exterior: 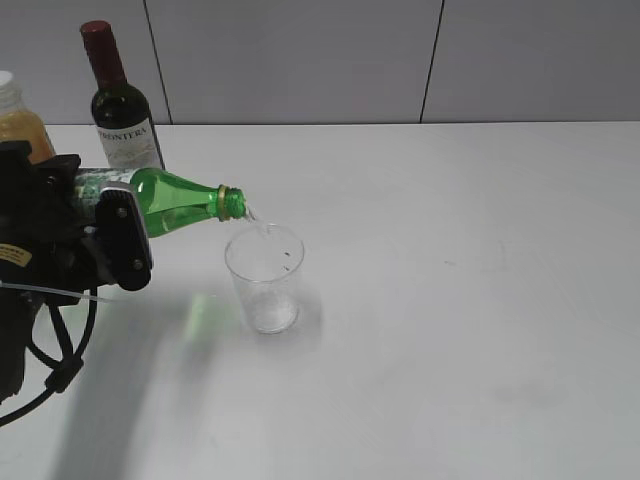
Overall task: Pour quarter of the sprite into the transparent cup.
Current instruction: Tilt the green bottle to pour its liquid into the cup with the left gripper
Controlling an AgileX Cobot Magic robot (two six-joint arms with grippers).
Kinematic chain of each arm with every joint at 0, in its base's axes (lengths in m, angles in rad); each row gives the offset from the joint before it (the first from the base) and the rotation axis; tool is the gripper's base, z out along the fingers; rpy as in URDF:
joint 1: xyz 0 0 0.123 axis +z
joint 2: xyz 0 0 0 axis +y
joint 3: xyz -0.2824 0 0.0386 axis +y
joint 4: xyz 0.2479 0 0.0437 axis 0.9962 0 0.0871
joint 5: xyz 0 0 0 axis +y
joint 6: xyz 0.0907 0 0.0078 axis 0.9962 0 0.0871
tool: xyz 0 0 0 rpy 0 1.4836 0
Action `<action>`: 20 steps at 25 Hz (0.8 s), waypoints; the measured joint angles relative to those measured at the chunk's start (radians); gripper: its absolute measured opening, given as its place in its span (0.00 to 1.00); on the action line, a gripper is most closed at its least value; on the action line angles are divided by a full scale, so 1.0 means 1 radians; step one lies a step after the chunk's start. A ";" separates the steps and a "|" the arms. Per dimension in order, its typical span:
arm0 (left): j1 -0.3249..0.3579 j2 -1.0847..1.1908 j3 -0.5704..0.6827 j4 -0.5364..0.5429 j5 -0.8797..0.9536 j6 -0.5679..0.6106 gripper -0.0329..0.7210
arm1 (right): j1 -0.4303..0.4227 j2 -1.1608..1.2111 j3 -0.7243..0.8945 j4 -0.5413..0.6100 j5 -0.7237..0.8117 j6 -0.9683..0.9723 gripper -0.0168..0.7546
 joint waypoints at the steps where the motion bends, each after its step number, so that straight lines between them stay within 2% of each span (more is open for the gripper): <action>1: 0.000 0.000 0.000 0.001 0.000 0.001 0.63 | 0.000 0.000 0.000 0.000 0.000 0.000 0.79; 20: 0.000 0.000 0.000 0.003 0.000 0.033 0.63 | 0.000 0.000 0.000 0.000 0.000 0.000 0.79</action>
